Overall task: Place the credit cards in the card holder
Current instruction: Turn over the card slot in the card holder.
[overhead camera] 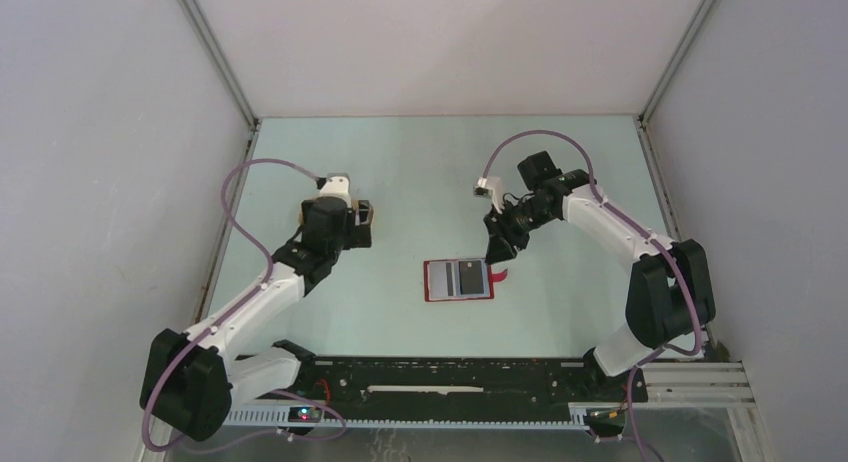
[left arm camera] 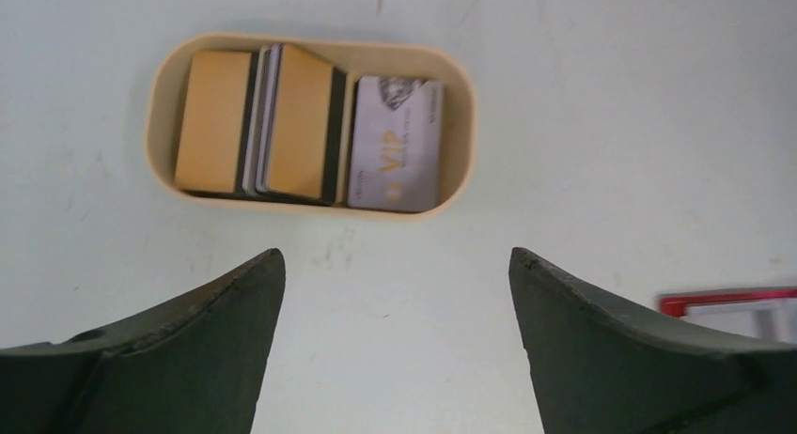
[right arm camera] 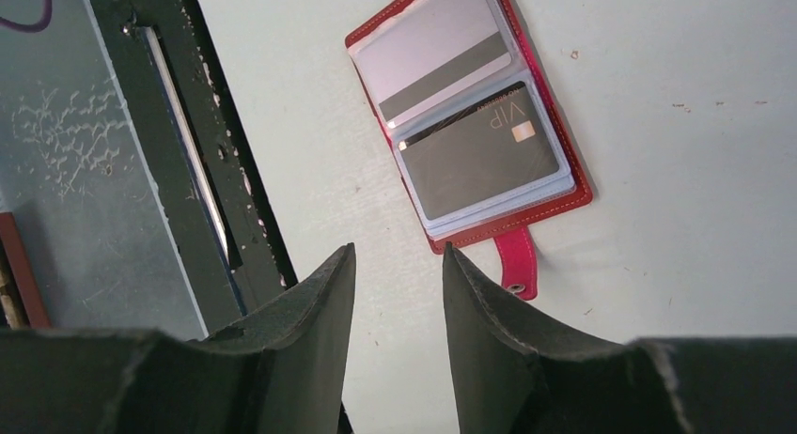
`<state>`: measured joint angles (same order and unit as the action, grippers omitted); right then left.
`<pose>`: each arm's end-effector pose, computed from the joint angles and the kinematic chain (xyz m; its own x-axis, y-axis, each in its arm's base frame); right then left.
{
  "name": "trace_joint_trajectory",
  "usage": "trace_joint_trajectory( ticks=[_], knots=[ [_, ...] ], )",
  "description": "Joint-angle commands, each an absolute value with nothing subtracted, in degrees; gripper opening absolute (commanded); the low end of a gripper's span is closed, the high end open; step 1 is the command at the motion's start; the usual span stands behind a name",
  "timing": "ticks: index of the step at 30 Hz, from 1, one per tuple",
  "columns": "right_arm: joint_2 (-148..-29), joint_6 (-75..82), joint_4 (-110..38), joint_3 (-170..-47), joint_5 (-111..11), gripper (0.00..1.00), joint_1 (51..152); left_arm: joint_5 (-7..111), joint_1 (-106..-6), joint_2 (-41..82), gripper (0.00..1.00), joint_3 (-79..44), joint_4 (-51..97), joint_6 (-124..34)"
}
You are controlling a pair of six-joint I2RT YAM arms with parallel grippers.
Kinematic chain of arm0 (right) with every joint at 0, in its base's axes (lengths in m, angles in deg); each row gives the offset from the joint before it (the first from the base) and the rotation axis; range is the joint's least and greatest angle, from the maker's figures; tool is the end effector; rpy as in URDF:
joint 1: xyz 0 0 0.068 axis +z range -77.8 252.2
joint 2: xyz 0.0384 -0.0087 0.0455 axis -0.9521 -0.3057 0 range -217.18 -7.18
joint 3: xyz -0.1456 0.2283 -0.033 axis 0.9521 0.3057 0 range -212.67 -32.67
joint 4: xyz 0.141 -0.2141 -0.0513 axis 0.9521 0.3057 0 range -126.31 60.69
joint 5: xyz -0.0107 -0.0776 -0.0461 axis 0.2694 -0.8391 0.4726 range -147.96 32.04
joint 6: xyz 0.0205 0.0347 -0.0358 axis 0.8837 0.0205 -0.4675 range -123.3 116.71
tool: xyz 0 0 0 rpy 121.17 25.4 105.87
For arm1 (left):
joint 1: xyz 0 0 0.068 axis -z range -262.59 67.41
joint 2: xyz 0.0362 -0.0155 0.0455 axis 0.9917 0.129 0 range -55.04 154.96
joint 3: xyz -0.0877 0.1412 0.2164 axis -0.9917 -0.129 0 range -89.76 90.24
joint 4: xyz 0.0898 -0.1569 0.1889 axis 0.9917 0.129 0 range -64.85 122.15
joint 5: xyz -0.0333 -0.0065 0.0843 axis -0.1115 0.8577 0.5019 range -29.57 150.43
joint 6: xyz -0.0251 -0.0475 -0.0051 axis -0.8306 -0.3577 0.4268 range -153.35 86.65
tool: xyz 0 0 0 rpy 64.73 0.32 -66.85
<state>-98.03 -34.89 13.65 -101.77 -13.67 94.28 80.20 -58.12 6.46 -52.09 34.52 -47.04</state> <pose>0.2732 0.1375 0.2479 -0.5020 -0.6084 -0.6147 -0.8632 0.3078 0.4002 0.2165 -0.0852 0.2426 -0.5155 -0.0101 -0.8568 0.0105 0.9998 -0.0181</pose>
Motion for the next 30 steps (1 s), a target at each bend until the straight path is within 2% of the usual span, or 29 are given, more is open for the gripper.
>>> trace_joint_trajectory(
  ticks=[1, 5, 10, 16, 20, 23, 25, 30],
  knots=[
    [-95.44, -36.26, 13.26, -103.61, -11.25, 0.48, 93.57, 82.57, -60.50, 8.28, 0.90, -49.19, 35.71, -42.83],
    [-95.25, -34.87, 13.32, -104.51, -8.48, 0.49, 92.93, 77.00, -62.80, 9.02, 0.81, -50.08, 32.49, -43.84],
    [-97.04, -35.45, 14.73, -104.57, -3.34, 0.49, 92.72, 72.92, -63.08, 8.80, 0.78, -50.23, 31.84, -45.53],
    [-102.86, -36.31, 17.04, -104.92, 1.89, 0.48, 90.85, 48.08, -63.06, 9.04, 0.76, -53.89, 19.15, -52.72],
    [-109.08, -34.78, 18.88, -104.94, 9.12, 0.46, 88.64, 38.33, -62.36, 12.31, 0.70, -55.34, 12.64, -57.26],
    [-112.11, -32.59, 18.03, -104.85, 9.72, 0.45, 88.58, 36.03, -59.43, 15.52, 0.66, -55.33, 10.05, -58.50],
    [-113.01, -27.96, 14.21, -103.65, 7.54, 0.45, 89.09, 35.55, -57.18, 18.08, 0.61, -54.76, 9.79, -58.28],
    [-114.23, -18.28, 5.19, -99.39, 1.55, 0.45, 89.89, 33.20, -53.02, 26.39, 0.40, -53.33, 7.62, -58.81]
  ],
)
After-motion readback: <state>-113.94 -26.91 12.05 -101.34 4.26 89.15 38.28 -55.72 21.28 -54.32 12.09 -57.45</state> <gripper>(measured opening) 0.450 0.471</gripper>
